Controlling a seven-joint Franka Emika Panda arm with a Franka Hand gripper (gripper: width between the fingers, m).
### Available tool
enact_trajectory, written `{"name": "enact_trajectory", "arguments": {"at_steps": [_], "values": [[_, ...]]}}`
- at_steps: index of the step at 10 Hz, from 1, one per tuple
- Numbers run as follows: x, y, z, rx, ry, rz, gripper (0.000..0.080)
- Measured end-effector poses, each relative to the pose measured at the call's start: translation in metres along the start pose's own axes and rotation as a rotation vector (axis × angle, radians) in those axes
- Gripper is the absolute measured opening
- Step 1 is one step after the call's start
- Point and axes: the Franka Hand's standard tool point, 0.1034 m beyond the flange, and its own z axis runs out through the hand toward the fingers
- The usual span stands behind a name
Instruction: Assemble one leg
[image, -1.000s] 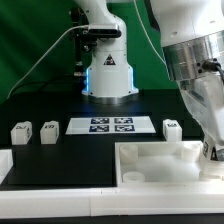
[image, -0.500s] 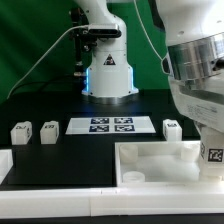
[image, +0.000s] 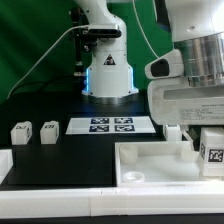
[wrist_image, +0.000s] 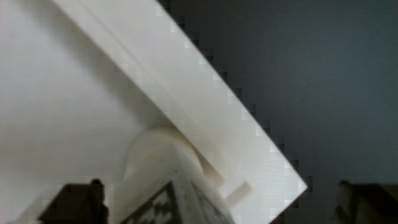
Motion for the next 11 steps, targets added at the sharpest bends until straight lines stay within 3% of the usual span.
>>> {"name": "enact_trajectory", "arguments": {"at_steps": [1, 4, 6, 7, 9, 11], "values": [[0.001, 0.001, 0.0, 0.0, 0.001, -0.117, 0.0649], [0.015, 0.006, -0.006, -0.041, 0.026, -0.565, 0.0649], [0.015, 0.006, -0.006, -0.039, 0.027, -0.525, 0.0649], [0.015, 0.006, -0.006, -0.039, 0.027, -0.524, 0.0562], [0.017, 0.008, -0.006, -0.042, 0.032, -0.499, 0.0304], [0.018, 0.008, -0.006, -0.039, 0.032, -0.463, 0.0303]]}}
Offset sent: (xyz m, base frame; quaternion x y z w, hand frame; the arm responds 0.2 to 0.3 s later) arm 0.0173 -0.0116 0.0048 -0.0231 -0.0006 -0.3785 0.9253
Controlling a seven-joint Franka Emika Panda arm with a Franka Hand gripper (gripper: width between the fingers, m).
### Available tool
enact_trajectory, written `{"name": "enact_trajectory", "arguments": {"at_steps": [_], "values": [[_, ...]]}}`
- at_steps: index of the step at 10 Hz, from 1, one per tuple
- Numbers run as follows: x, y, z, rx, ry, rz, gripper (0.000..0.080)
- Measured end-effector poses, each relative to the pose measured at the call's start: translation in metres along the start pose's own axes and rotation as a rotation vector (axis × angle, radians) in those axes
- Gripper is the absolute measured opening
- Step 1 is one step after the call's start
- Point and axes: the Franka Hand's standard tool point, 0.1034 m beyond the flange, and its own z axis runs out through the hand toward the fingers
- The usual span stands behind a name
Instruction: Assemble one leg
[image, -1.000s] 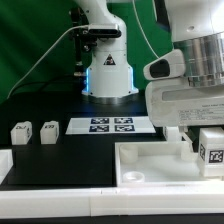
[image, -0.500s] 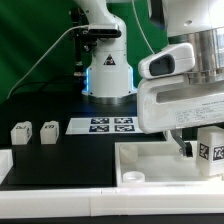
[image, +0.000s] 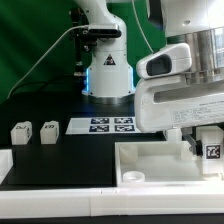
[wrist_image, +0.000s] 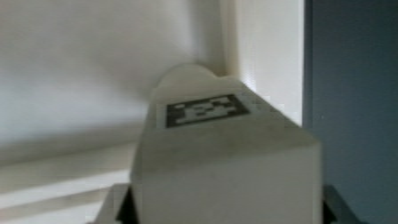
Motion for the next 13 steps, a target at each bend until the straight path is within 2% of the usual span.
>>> {"name": "enact_trajectory", "arguments": {"at_steps": [4, 7, 8, 9, 10, 12, 13], "values": [[0.001, 0.008, 0.001, -0.004, 0.002, 0.643, 0.0302], [0.0, 0.012, 0.002, 0.048, -0.01, 1.112, 0.03], [-0.002, 0.014, 0.002, 0.072, -0.019, 1.308, 0.03], [-0.004, 0.012, 0.003, 0.085, -0.037, 1.491, 0.03], [-0.005, 0.011, 0.003, 0.084, -0.04, 1.553, 0.03], [-0.005, 0.012, 0.003, 0.083, -0.038, 1.483, 0.0299], [-0.006, 0.009, 0.004, 0.082, -0.037, 1.434, 0.0469]]}}
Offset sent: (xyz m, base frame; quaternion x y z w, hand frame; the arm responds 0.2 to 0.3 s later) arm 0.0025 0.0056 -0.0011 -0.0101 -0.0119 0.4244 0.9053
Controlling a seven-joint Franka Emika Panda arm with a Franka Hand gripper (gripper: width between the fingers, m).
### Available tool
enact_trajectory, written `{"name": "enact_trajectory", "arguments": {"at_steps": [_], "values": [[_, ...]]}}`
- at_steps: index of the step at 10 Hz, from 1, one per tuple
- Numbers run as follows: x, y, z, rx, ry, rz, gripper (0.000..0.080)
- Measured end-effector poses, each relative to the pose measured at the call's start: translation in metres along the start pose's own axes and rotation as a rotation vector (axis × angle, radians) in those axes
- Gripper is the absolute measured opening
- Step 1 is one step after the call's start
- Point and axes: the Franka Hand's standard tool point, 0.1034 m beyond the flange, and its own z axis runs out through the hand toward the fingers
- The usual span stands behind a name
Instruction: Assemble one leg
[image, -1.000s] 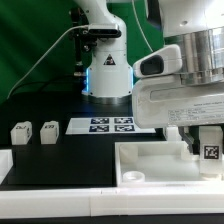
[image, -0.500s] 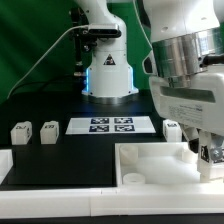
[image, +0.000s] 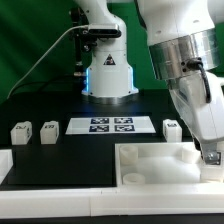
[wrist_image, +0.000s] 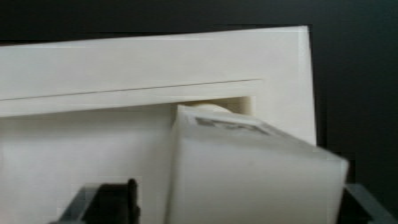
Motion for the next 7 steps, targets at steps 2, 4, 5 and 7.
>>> {"name": "enact_trajectory", "arguments": {"at_steps": [2, 4, 5, 7], "values": [[-0.007, 0.001, 0.001, -0.002, -0.003, -0.296, 0.0613], [-0.022, 0.006, 0.0, -0.008, 0.026, -0.598, 0.0646], [-0.021, 0.006, 0.0, -0.01, 0.026, -0.68, 0.0646], [-0.017, 0.005, 0.0, -0.02, 0.032, -0.915, 0.0649]]}}
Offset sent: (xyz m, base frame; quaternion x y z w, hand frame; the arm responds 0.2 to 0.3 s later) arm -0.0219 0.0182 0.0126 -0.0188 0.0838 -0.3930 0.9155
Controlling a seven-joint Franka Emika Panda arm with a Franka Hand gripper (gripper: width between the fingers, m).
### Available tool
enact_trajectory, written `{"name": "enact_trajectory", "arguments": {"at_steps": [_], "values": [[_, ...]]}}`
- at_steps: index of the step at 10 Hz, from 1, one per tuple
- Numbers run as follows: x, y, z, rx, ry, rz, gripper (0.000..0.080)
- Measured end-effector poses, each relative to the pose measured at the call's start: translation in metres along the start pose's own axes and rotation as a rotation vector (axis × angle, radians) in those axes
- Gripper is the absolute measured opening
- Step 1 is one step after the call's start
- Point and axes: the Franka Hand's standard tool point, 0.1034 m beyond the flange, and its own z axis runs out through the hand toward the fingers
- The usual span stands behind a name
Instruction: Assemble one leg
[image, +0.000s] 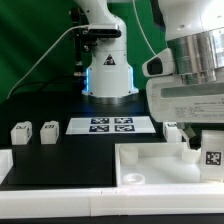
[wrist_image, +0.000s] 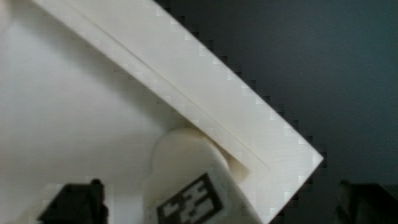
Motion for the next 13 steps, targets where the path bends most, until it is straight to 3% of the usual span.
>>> {"name": "enact_trajectory", "arguments": {"at_steps": [3, 6, 8, 9, 10, 11, 12, 13], "values": [[0.024, -0.003, -0.004, -0.076, -0.016, -0.528, 0.0649], [0.03, -0.005, -0.002, -0.08, -0.018, -0.603, 0.0649], [0.031, -0.005, -0.002, -0.08, -0.018, -0.602, 0.0378], [0.03, -0.005, -0.002, -0.077, -0.014, -0.435, 0.0235], [0.029, -0.006, -0.002, -0.075, -0.012, -0.366, 0.0235], [0.03, -0.005, -0.002, -0.075, -0.008, -0.237, 0.0066], [0.03, -0.006, -0.002, -0.074, -0.004, -0.134, 0.0066], [0.029, -0.006, -0.002, -0.074, -0.001, -0.052, 0.0014]]}}
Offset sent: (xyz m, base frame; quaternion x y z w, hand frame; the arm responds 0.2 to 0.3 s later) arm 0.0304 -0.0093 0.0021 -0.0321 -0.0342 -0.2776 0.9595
